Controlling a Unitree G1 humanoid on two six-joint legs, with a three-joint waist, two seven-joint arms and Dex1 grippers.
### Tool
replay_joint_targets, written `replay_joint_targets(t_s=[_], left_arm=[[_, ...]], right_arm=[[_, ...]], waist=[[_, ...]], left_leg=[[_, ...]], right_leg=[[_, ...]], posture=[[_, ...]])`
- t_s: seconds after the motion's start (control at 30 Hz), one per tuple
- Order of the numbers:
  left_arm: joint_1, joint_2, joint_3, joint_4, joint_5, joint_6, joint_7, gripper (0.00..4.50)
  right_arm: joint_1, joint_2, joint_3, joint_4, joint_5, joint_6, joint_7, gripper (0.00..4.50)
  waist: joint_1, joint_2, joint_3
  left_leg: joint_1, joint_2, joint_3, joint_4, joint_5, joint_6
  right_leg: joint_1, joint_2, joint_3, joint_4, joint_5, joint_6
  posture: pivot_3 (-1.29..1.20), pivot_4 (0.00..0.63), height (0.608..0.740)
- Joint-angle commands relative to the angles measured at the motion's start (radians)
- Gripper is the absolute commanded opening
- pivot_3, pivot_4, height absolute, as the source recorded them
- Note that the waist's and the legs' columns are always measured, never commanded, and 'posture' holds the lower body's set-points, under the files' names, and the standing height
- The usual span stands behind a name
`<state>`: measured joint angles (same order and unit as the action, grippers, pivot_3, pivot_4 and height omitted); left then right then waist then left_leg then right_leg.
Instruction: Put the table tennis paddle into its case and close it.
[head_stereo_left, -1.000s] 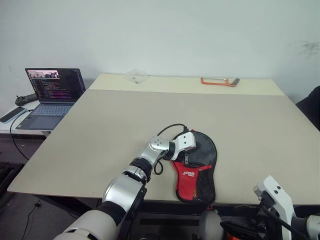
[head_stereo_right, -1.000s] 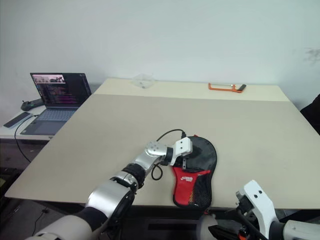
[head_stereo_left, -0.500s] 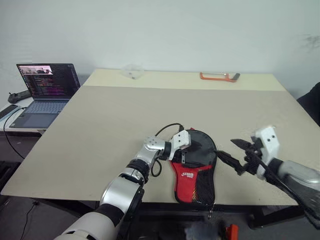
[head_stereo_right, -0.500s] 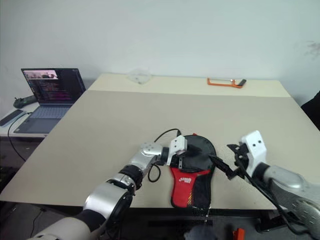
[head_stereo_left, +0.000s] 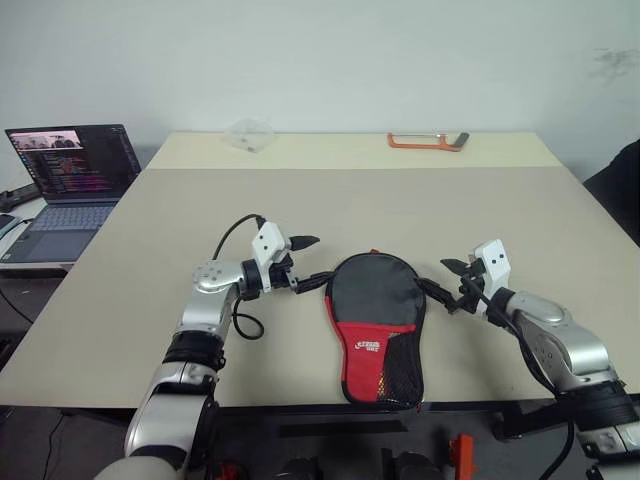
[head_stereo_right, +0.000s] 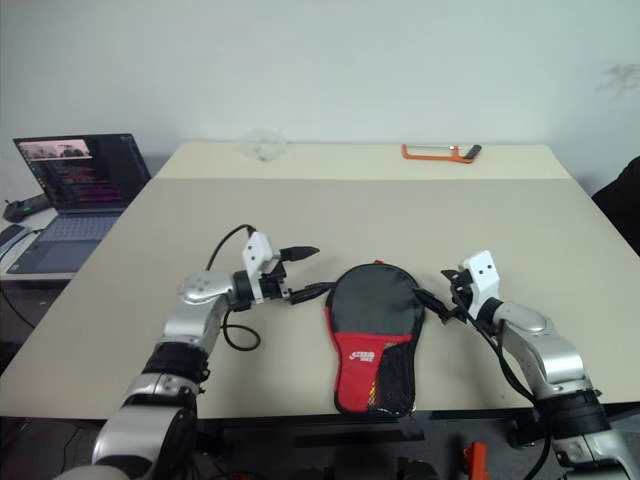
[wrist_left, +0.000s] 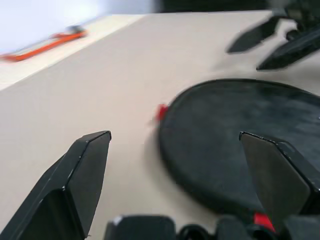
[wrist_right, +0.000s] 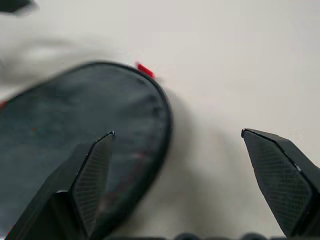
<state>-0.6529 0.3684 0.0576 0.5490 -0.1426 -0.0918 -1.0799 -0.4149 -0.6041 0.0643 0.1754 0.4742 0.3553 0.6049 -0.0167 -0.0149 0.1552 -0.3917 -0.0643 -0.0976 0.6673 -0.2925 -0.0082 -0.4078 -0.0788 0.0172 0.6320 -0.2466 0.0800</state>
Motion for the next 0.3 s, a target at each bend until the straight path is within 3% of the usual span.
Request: replay_joint_targets(t_s=[0.03,0.3], left_arm=[[0.022,0.009,0.006,-0.108,-0.028,0.051,0.055,4.5],[0.023,-0.024,0.0,-0.084,-0.033,0.045,0.138,4.5]], right_arm=[[-0.075,-0.036,-0.069,0.114,-0.052,-0.083,0.061,4.47],[-0.075,-0.052,-0.1,0.075,-0.087,-0.024,0.091,4.47]], waist=[[0.003,0.0,0.0],[0.009,0.0,0.0]], left_leg=[[0.0,0.0,0.0,0.0,0.0,0.0],[0.0,0.0,0.001,0.0,0.001,-0.001]], right_leg=[[0.0,0.0,0.0,0.0,0.0,0.0],[-0.001,-0.001,0.0,0.001,0.0,0.0]], posture=[[0.0,0.15,0.74],[0.0,0.15,0.74]])
